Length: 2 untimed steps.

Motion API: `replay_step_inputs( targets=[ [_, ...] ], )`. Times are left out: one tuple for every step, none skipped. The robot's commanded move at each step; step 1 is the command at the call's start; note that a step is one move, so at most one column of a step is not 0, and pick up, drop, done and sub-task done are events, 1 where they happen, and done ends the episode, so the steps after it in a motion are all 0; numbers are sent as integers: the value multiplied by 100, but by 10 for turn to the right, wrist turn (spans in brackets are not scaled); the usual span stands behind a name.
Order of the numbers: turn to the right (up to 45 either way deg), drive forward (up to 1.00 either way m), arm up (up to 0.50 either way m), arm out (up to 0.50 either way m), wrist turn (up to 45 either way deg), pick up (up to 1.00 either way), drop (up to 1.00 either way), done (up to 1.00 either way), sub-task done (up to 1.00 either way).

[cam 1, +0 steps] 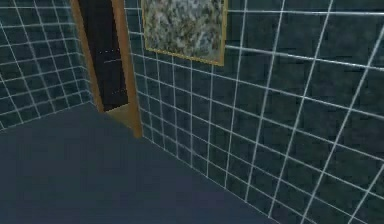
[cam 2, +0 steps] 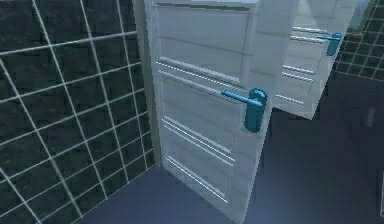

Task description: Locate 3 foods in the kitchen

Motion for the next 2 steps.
replay_step_inputs(
  targets=[
    [-90, 0, 0, 0, 0, 0, 0, 0, 0],
    [0, 30, 0, 0, 0, 0, 0, 0, 0]
  ],
)
